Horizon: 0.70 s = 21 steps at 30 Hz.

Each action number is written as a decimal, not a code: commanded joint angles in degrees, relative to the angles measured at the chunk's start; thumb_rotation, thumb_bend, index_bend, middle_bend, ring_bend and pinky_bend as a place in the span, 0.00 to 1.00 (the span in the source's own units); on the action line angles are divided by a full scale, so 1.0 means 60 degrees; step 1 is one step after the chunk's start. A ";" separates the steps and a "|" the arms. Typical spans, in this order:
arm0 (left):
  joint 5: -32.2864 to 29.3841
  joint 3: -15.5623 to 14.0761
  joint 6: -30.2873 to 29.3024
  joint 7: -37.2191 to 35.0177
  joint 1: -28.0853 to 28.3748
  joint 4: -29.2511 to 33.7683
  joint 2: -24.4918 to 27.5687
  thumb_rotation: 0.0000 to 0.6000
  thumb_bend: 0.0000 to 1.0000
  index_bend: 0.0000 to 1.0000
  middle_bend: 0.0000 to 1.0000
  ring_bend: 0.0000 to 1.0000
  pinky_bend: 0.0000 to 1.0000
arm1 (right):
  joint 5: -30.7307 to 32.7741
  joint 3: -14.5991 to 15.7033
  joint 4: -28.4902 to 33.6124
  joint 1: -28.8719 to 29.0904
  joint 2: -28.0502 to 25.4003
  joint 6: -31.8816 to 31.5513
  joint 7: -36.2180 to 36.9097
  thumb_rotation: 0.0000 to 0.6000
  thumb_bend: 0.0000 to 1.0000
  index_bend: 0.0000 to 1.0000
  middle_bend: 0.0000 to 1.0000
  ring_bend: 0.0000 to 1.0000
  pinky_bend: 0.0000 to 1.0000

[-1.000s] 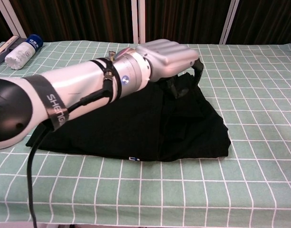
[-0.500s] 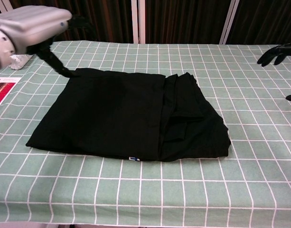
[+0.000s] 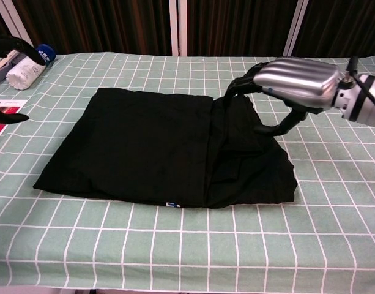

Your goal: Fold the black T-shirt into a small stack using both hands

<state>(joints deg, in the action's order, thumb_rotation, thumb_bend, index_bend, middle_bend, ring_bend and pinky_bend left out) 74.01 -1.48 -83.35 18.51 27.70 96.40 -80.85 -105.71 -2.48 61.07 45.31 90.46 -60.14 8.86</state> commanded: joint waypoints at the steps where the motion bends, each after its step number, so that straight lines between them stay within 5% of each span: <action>1: 0.0044 0.0004 -0.0109 -0.0368 -0.0305 -0.0105 0.0043 1.00 0.15 0.25 0.15 0.08 0.17 | -0.0067 0.0041 -0.0664 0.0447 0.0615 0.0341 0.0100 1.00 0.25 0.31 0.26 0.22 0.21; 17: 0.0213 0.0422 0.0283 -0.1352 -0.0905 -0.0455 0.0076 1.00 0.14 0.25 0.15 0.08 0.17 | -0.0069 0.0532 -0.2960 0.1151 0.2276 -0.0180 0.0827 1.00 0.22 0.32 0.26 0.21 0.20; 21: 0.0310 0.0503 0.0335 -0.1385 -0.0982 -0.0425 0.0103 1.00 0.14 0.25 0.14 0.08 0.17 | -0.0098 0.0600 -0.3615 0.1263 0.2737 -0.0540 0.1087 1.00 0.32 0.40 0.29 0.21 0.20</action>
<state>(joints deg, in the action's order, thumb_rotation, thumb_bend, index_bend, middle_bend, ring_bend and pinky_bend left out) 75.84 1.50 -81.37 10.22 21.83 93.82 -80.25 -106.20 0.80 40.85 52.43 105.63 -62.34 14.50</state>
